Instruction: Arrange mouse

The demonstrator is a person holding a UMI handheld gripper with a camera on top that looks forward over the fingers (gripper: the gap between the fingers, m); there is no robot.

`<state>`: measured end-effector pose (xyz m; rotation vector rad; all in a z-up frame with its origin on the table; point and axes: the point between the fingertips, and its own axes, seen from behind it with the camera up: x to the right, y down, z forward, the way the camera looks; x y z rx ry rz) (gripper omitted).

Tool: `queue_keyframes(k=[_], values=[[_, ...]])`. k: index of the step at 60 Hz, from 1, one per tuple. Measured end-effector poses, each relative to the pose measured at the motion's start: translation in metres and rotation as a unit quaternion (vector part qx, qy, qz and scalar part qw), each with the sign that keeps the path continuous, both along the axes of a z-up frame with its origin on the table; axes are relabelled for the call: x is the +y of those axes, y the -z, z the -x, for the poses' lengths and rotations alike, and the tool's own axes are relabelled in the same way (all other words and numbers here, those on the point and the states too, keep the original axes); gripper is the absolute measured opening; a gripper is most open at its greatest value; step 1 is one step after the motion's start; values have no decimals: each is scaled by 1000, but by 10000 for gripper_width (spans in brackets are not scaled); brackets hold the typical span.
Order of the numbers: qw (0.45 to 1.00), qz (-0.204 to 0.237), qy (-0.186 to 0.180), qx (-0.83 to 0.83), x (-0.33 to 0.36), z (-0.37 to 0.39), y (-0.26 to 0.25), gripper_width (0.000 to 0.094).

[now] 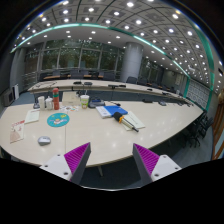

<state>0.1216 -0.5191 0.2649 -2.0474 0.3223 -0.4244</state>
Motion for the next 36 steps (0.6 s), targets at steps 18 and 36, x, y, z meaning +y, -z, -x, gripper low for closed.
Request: queue_keyframes(k=[18, 36], values=[[999, 32, -16, 35, 5, 43, 75, 856], [988, 63, -111, 87, 83, 206, 194, 858]])
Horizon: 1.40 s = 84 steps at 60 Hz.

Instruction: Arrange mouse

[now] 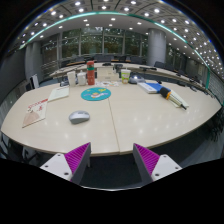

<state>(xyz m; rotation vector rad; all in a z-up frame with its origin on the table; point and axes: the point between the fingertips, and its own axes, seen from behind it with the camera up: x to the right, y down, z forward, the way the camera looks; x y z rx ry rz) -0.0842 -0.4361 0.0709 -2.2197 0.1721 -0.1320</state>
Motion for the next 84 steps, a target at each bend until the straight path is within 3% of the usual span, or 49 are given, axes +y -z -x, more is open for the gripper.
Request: queue_keyframes(k=[6, 14, 45, 52, 57, 75, 84], values=[[999, -7, -35, 17, 45, 64, 26, 856], [998, -6, -51, 39, 102, 117, 54, 855], [999, 14, -8, 34, 245, 139, 83, 847], [1000, 14, 4, 22, 264, 133, 84, 706], [1000, 14, 13, 8, 272, 126, 85, 490], [1000, 24, -16, -7, 278, 130, 79, 363], [998, -18, -56, 1, 298, 149, 18, 362]])
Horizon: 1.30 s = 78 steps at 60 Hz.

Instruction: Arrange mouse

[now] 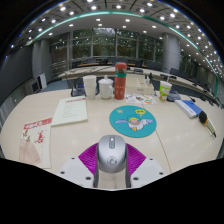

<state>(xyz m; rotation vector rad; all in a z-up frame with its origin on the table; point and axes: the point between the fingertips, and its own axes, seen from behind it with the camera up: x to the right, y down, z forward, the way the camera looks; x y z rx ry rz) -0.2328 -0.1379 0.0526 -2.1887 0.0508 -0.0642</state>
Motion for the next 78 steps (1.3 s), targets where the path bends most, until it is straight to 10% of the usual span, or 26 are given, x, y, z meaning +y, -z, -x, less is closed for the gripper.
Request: queue_keyframes(k=[16, 34, 47, 55, 78], values=[[993, -116, -13, 36, 120, -40, -136, 361], [999, 0, 3, 50, 203, -101, 9, 361], [997, 43, 2, 68, 197, -103, 58, 507], [999, 32, 5, 33, 184, -110, 34, 865], [999, -9, 37, -1, 21, -78, -104, 858]])
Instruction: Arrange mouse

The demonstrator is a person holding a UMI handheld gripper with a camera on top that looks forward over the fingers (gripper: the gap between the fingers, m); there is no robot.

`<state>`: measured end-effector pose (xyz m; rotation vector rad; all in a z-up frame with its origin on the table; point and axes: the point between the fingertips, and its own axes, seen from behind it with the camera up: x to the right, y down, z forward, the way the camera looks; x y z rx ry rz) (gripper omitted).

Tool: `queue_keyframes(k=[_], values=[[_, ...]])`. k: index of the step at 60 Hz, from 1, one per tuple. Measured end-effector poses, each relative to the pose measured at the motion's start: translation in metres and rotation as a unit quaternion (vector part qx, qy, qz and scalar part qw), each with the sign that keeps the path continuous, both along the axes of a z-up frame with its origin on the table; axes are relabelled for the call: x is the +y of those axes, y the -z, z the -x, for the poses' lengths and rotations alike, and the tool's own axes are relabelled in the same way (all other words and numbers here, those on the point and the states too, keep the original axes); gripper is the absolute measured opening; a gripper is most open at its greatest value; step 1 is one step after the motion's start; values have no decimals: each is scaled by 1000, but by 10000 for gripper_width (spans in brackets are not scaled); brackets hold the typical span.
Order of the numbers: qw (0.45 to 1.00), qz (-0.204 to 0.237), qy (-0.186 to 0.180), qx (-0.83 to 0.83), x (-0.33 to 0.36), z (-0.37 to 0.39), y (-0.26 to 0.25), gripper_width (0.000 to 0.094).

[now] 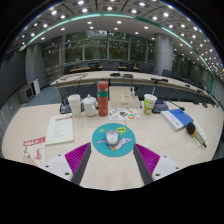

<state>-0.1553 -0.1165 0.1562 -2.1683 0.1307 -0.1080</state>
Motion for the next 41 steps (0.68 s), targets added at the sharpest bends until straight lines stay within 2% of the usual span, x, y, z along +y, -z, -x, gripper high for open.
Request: queue_keyframes(k=[18, 41], values=[[999, -25, 23, -27, -138, 38, -62, 861], [998, -28, 23, -47, -191, 52, -79, 861]])
